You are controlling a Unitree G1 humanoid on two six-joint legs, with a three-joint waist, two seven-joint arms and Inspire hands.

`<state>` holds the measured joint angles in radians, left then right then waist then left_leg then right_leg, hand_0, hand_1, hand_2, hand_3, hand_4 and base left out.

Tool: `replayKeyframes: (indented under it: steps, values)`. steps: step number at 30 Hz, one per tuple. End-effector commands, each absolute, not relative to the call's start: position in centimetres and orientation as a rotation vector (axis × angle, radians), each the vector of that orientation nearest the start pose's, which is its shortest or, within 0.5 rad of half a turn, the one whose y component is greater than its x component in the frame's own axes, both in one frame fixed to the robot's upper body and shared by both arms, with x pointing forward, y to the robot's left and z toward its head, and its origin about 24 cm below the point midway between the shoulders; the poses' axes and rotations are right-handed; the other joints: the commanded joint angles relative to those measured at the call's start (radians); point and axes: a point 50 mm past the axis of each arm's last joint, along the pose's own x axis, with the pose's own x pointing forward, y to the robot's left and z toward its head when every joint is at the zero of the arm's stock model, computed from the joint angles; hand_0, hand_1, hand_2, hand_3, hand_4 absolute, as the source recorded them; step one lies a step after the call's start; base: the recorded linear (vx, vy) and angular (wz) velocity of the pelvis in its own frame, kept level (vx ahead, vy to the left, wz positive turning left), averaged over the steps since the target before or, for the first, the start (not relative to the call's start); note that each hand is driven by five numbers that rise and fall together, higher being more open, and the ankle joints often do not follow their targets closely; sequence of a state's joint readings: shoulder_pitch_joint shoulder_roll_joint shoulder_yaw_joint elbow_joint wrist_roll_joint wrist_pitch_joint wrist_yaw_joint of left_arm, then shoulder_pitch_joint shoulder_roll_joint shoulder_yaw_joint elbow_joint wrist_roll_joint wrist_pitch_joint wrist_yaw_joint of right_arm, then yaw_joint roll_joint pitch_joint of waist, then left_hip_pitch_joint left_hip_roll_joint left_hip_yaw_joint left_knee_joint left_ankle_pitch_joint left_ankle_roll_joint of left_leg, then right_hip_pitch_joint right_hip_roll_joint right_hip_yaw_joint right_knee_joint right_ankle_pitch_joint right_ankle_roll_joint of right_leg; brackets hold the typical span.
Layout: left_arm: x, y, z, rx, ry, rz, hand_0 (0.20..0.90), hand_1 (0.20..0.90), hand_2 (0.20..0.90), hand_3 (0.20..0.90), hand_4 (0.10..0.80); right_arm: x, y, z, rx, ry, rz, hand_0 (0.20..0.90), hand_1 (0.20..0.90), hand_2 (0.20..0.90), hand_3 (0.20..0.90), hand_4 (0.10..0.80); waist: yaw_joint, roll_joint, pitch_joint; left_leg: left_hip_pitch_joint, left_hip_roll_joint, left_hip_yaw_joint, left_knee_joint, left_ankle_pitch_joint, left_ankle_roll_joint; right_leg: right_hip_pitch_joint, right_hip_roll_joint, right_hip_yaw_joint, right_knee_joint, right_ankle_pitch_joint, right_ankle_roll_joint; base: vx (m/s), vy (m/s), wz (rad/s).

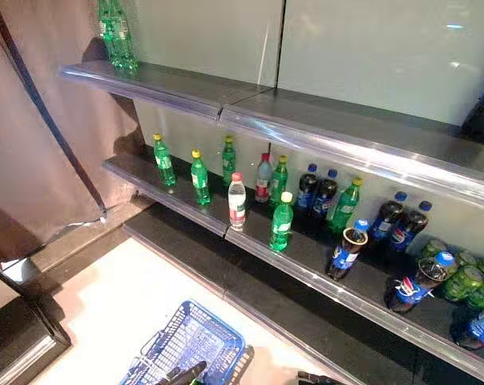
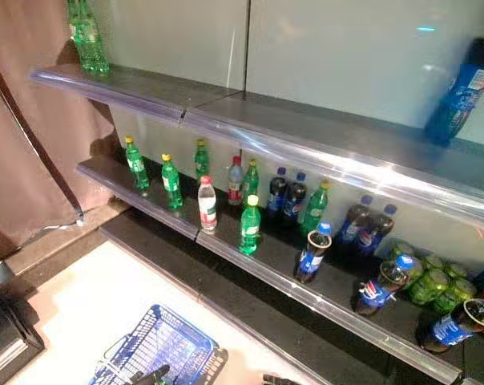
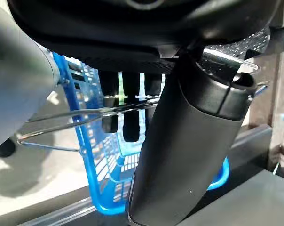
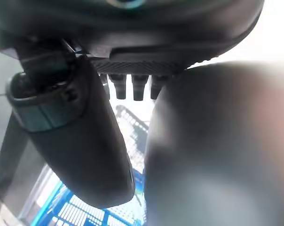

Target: Pick up the drink and place into the basket.

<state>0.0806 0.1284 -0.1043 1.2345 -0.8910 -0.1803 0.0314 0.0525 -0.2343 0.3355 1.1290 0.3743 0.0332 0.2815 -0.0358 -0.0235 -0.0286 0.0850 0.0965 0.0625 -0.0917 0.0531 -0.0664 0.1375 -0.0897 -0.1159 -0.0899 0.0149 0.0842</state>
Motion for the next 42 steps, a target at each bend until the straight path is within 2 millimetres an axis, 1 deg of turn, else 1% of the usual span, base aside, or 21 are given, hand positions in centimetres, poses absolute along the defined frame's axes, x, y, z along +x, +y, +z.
replayKeyframes:
  steps: [1,8,17,21,24,25,28,30,31,33,34,36,37,38,39,40,41,42]
  values:
    - [10.8,19.8,-15.9,-0.513,0.909,0.525,0.300,0.300,0.300,0.200,0.100,10.8,-17.5,-16.1,0.158,1.153,0.236,0.900,0.900,0.900,0.900,0.800,0.014,-0.015,0.038,0.059,-0.033,0.082,0.004,-0.084,0.017,-0.015,0.006,-0.036,0.019,0.003,0.003,0.000,0.000,0.00]
    - [10.9,20.1,-15.8,-0.545,0.893,0.551,0.300,0.300,0.300,0.200,0.100,10.9,-17.6,-16.1,0.145,1.157,0.248,0.900,0.900,0.900,0.900,0.800,0.021,-0.017,0.036,0.056,-0.034,0.079,0.004,-0.086,0.020,-0.011,0.006,-0.037,0.018,0.002,0.004,0.000,0.000,0.00]
    - [10.8,19.9,-15.9,-0.555,0.889,0.553,0.300,0.300,0.300,0.200,0.100,10.8,-17.6,-16.1,0.135,1.167,0.252,0.900,0.900,0.900,0.900,0.800,0.032,-0.024,0.035,0.044,-0.025,0.080,0.004,-0.078,0.014,-0.013,0.008,-0.042,0.005,0.012,0.006,0.003,-0.002,0.00]
    - [10.7,19.9,-15.9,-0.544,0.890,0.544,0.300,0.300,0.300,0.200,0.100,11.2,-17.5,-16.0,0.122,1.128,0.253,0.900,0.900,0.900,0.900,0.800,0.036,-0.024,0.036,0.037,-0.023,0.071,0.004,-0.074,0.010,-0.014,0.008,-0.045,0.006,0.011,0.006,0.000,0.000,0.00]
    - [10.8,19.9,-15.9,-0.540,0.886,0.543,0.300,0.300,0.300,0.200,0.100,12.0,-17.5,-15.7,0.059,1.081,0.260,0.900,0.900,0.900,0.900,0.800,0.033,-0.024,0.037,0.036,-0.022,0.071,0.004,-0.073,0.010,-0.014,0.008,-0.043,0.007,0.010,0.006,0.000,0.000,0.00]
    - [10.9,19.8,-15.8,-0.541,0.883,0.544,0.300,0.300,0.300,0.200,0.100,12.8,-17.5,-15.3,-0.030,1.021,0.277,0.900,0.900,0.900,0.900,0.800,0.033,-0.023,0.036,0.034,-0.023,0.069,0.004,-0.073,0.010,-0.015,0.008,-0.042,0.006,0.010,0.006,0.000,0.000,0.00]
    - [11.4,19.8,-15.6,-0.535,0.875,0.542,0.300,0.300,0.300,0.200,0.100,14.8,-17.2,-14.1,-0.132,0.897,0.309,0.900,0.900,0.900,0.900,0.800,0.034,-0.026,0.039,0.032,-0.024,0.065,0.004,-0.072,0.009,-0.017,0.006,-0.041,0.005,0.014,0.010,0.000,0.000,0.00]
    - [11.9,19.9,-15.3,-0.530,0.867,0.540,0.300,0.300,0.300,0.200,0.100,16.9,-16.5,-12.4,-0.189,0.770,0.351,0.900,0.900,0.900,0.900,0.800,0.031,-0.031,0.045,0.030,-0.024,0.066,0.004,-0.070,0.008,-0.020,0.004,-0.038,0.005,0.018,0.013,-0.055,-0.033,0.04]
    - [12.2,20.1,-15.1,-0.526,0.861,0.541,0.300,0.300,0.300,0.200,0.100,18.7,-15.8,-10.5,-0.215,0.662,0.384,0.900,0.900,0.900,0.900,0.800,0.028,-0.035,0.048,0.027,-0.022,0.068,0.004,-0.069,0.008,-0.024,0.004,-0.035,0.004,0.020,0.013,-0.057,-0.040,0.04]
    - [12.3,20.4,-15.0,-0.524,0.855,0.544,0.300,0.300,0.300,0.200,0.100,20.5,-15.3,-8.0,-0.206,0.539,0.406,0.900,0.900,0.900,0.900,0.800,0.023,-0.039,0.050,0.026,-0.021,0.070,0.004,-0.069,0.008,-0.026,0.004,-0.032,0.003,0.023,0.013,-0.022,-0.018,0.02]
    - [12.2,20.5,-14.9,-0.525,0.853,0.549,0.300,0.300,0.300,0.200,0.100,21.4,-15.1,-6.3,-0.203,0.462,0.419,0.900,0.900,0.900,0.900,0.800,0.020,-0.040,0.050,0.026,-0.020,0.072,0.004,-0.069,0.008,-0.028,0.003,-0.030,0.003,0.023,0.013,0.000,0.000,0.00]
    - [11.8,20.8,-14.9,-0.528,0.850,0.558,0.300,0.300,0.300,0.200,0.100,22.8,-14.9,-3.1,-0.192,0.302,0.419,0.900,0.900,0.900,0.900,0.800,0.011,-0.040,0.048,0.025,-0.018,0.078,0.004,-0.070,0.007,-0.032,0.003,-0.025,0.003,0.024,0.015,0.000,0.000,0.00]
    - [11.8,20.8,-14.9,-0.529,0.850,0.559,0.300,0.300,0.300,0.200,0.100,22.9,-15.0,-2.7,-0.192,0.269,0.418,0.900,0.900,0.900,0.900,0.800,0.010,-0.040,0.048,0.026,-0.018,0.079,0.004,-0.070,0.007,-0.032,0.003,-0.024,0.003,0.024,0.015,0.000,0.000,0.00]
    - [11.6,20.8,-15.0,-0.530,0.848,0.561,0.300,0.300,0.300,0.200,0.100,23.4,-15.0,-1.3,-0.187,0.203,0.420,0.900,0.900,0.900,0.900,0.800,0.007,-0.039,0.047,0.026,-0.017,0.082,0.004,-0.070,0.007,-0.034,0.003,-0.022,0.003,0.025,0.016,0.000,0.000,0.00]
    - [11.4,20.7,-15.0,-0.534,0.845,0.568,0.300,0.300,0.300,0.200,0.100,24.2,-15.1,1.6,-0.197,0.058,0.427,0.900,0.900,0.900,0.900,0.800,0.000,-0.038,0.045,0.025,-0.015,0.088,0.004,-0.072,0.008,-0.037,0.002,-0.019,0.003,0.023,0.018,0.000,0.000,0.00]
    - [11.2,20.6,-15.1,-0.537,0.844,0.571,0.300,0.300,0.300,0.200,0.100,24.4,-15.2,3.2,-0.198,-0.013,0.428,0.900,0.900,0.900,0.900,0.800,-0.004,-0.037,0.044,0.026,-0.014,0.091,0.004,-0.073,0.008,-0.038,0.002,-0.017,0.003,0.023,0.019,0.000,0.000,0.00]
    - [11.2,20.6,-15.1,-0.538,0.844,0.573,0.300,0.300,0.300,0.200,0.100,24.5,-15.2,3.9,-0.201,-0.044,0.428,0.900,0.900,0.900,0.900,0.800,-0.006,-0.036,0.043,0.026,-0.014,0.092,0.004,-0.073,0.008,-0.038,0.002,-0.016,0.003,0.023,0.019,0.000,0.000,0.00]
    - [10.9,20.6,-15.1,-0.545,0.843,0.582,0.300,0.300,0.300,0.200,0.100,24.8,-15.5,6.8,-0.197,-0.164,0.431,0.900,0.900,0.900,0.900,0.800,-0.013,-0.034,0.040,0.027,-0.012,0.098,0.004,-0.075,0.009,-0.041,0.002,-0.011,0.003,0.022,0.020,0.000,0.000,0.00]
